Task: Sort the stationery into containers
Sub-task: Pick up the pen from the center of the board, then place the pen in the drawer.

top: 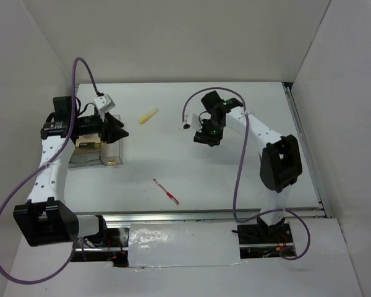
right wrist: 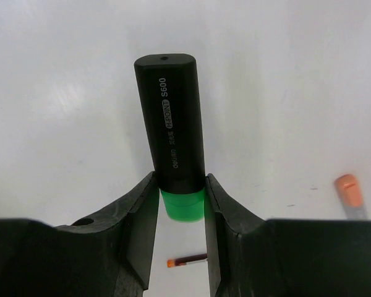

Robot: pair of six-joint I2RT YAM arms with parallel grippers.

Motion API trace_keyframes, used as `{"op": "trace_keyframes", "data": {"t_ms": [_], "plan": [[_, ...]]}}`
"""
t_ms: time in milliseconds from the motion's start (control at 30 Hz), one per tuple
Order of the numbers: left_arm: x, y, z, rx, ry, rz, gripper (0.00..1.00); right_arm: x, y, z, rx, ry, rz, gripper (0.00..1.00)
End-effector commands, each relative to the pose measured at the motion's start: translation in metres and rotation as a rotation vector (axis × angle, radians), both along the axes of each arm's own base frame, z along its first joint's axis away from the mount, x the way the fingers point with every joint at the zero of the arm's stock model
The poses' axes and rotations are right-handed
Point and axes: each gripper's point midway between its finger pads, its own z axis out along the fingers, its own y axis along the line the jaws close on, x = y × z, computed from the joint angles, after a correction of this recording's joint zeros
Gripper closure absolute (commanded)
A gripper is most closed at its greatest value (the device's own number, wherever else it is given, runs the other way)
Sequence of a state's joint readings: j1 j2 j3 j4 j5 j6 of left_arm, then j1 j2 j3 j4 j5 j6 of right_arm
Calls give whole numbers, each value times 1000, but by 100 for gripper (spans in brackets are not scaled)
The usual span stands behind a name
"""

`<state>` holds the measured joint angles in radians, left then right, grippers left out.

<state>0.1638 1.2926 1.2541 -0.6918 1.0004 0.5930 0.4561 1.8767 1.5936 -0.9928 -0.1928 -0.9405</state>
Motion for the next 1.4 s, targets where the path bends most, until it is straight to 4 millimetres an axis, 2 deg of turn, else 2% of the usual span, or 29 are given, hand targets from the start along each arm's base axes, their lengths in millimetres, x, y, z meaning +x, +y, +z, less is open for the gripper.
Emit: {"op": "trace_keyframes", "data": {"t_ms": [0, 33, 100, 167, 200, 300, 500, 533, 567, 600, 633, 667, 700, 733, 767, 800, 833, 867, 933, 967, 1000, 1100, 1133, 1167, 1200, 1233, 1300, 1333, 1367], "plan": [[-3, -19, 19, -219, 135, 56, 42, -7, 23, 42, 50, -136, -32, 98], [-7, -23, 18, -272, 218, 82, 43, -13, 34, 47, 48, -157, -4, 99], [-14, -34, 10, -315, 282, 64, 43, -15, 39, 61, 33, -214, -5, 100], [-23, -45, 2, -403, 429, 88, 43, -22, 53, 73, 37, -252, 10, 100], [-22, -47, 8, -422, 397, 80, 43, -23, 58, 84, 51, -284, 10, 100], [-26, -55, 7, -471, 455, 106, 43, -32, 76, 103, 34, -363, 12, 100], [-25, -64, 5, -467, 473, 102, 41, -61, 110, 119, 36, -417, 57, 100], [-28, -65, 9, -464, 487, 78, 40, -66, 111, 111, 19, -427, 81, 100], [-26, -65, 4, -452, 509, 58, 42, -78, 116, 118, 36, -455, 123, 100], [-25, -64, 1, -406, 455, 6, 43, -84, 118, 119, 43, -483, 143, 100], [-23, -62, 11, -386, 421, -26, 44, -88, 116, 108, 12, -511, 181, 100], [-28, -60, -2, -380, 504, -32, 45, -99, 119, 116, 32, -548, 218, 100], [-28, -59, -5, -342, 433, -86, 45, -104, 119, 119, 40, -574, 237, 100], [-29, -57, 2, -340, 419, -112, 44, -106, 119, 112, 27, -602, 268, 100], [-34, -56, -10, -330, 467, -132, 44, -114, 121, 119, 48, -637, 290, 100], [-34, -56, -6, -325, 462, -153, 44, -117, 118, 110, 21, -655, 322, 100], [-35, -56, -14, -338, 508, -173, 44, -113, 120, 124, 47, -732, 301, 100], [-47, -57, -17, -333, 543, -198, 44, -115, 121, 122, 39, -763, 312, 100], [-53, -58, -19, -339, 571, -239, 45, -110, 122, 126, 41, -847, 297, 100], [-67, -58, -18, -330, 569, -280, 45, -109, 122, 129, 47, -870, 284, 100], [-68, -59, -20, -331, 588, -278, 41, -108, 127, 133, 75, -904, 269, 100], [-77, -59, -24, -311, 572, -268, 38, -103, 130, 150, 126, -1000, 214, 100], [-82, -60, -14, -318, 604, -217, 38, -104, 131, 154, 135, -1019, 209, 100], [-80, -57, -19, -281, 593, -170, 37, -104, 132, 159, 140, -1042, 208, 100], [-66, -56, -22, -246, 494, -143, 36, -105, 134, 160, 155, -1054, 203, 100], [-72, -57, -7, -220, 440, -96, 35, -109, 135, 164, 172, -1066, 203, 100], [-65, -60, -2, -112, 309, -41, 33, -113, 134, 168, 186, -1086, 195, 100], [-72, -60, 11, -102, 252, -22, 32, -116, 135, 171, 192, -1096, 194, 100], [-74, -62, 14, -103, 256, -7, 31, -119, 135, 172, 194, -1106, 199, 100]]}}
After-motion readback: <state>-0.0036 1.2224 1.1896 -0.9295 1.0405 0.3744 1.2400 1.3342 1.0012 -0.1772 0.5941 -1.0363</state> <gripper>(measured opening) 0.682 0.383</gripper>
